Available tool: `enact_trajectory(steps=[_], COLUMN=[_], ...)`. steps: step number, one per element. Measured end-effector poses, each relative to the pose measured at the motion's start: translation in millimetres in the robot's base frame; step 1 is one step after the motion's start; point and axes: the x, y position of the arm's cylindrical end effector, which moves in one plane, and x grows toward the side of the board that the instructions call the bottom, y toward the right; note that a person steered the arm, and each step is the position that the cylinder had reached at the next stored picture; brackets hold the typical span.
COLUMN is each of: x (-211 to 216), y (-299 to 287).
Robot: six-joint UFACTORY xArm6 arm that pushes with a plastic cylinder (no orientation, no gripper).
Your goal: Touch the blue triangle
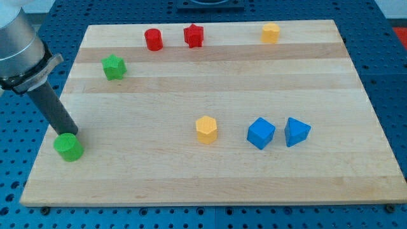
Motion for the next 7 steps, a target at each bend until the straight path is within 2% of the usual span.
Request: enact_trajectory(steps=[1,2,4,6,7], x=[0,-17,-127,-175,-207], y=[0,23,183,86,71])
